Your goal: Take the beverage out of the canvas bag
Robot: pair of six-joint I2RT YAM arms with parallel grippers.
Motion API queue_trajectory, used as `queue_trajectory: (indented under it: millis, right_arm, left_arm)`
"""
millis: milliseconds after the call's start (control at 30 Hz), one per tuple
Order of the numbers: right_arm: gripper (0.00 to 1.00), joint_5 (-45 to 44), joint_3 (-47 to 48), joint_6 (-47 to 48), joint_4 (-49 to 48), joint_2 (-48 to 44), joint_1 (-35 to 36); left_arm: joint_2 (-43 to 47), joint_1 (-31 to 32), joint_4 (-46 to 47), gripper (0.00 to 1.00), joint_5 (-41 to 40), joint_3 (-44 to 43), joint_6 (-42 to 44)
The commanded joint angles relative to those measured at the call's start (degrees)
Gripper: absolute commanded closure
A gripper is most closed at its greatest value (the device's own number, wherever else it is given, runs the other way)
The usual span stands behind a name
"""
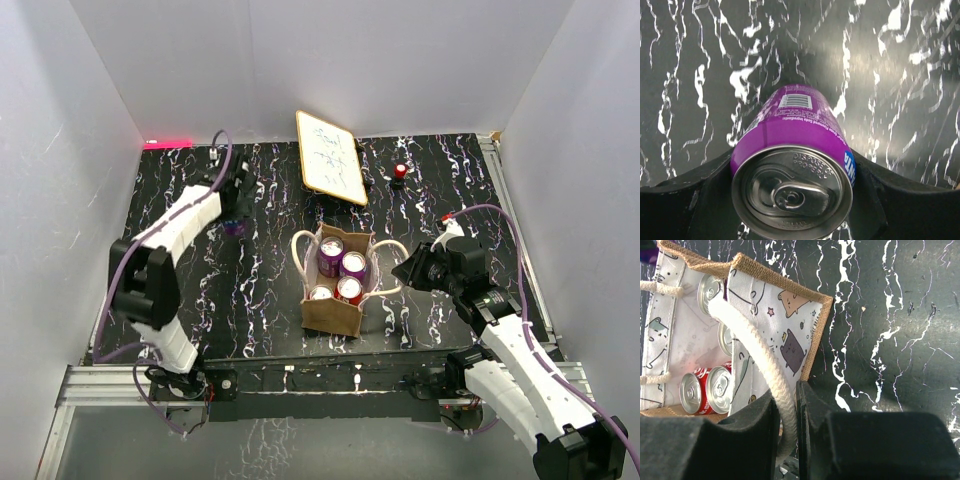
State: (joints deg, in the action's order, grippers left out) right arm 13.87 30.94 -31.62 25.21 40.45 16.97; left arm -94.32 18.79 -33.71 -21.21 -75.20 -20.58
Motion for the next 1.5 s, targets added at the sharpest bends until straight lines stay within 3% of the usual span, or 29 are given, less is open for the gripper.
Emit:
queue_trajectory:
  millis: [0,233,667,833,1067,1300,1400,1467]
  right_arm:
    - [0.8,0.1,-0.1,0.2,-3.0,-0.1,0.0]
    - [0.8,0.3,0.1,0.6,-3.0,1.0,0.0]
    - [0.8,-0.4,0.9,1.1,-2.7,3.2,0.0]
    - [0.8,-0.6,0.8,1.0,-2.8,3.1,0.0]
    - [0.8,-0.6,0.7,1.0,-2.8,2.8,0.0]
    - [0.8,-0.5,0.5,1.0,-2.9,2.3,0.0]
    - [0.8,-0.4,0.6,1.1,-2.9,2.3,0.0]
    - [0.8,-0.4,0.5,1.0,-3.0,2.4,-0.1]
  left_arm:
    - [-7.4,-4.9,-4.3,1.0,5.2,-11.5,0.0]
    - [-9.6,-6.3,2.4,1.0,0.0,-10.5,2.9]
    - [-9.2,-8.8,9.6,1.0,4.8,-4.6,4.2]
    - [-11.7,-9.1,7.3,1.0,4.1,-6.3,4.1]
    - [-11.2,-9.2,7.9,0.78,2.9,-4.5,4.3]
    - [-7.2,-9.2,8.8,0.2,2.3,-3.0,4.4]
    - [-2.7,-9.2,9.4,0.07,3.0,-1.7,4.5]
    - [0.2,-9.2,8.6,0.03,4.0,-1.2,4.2]
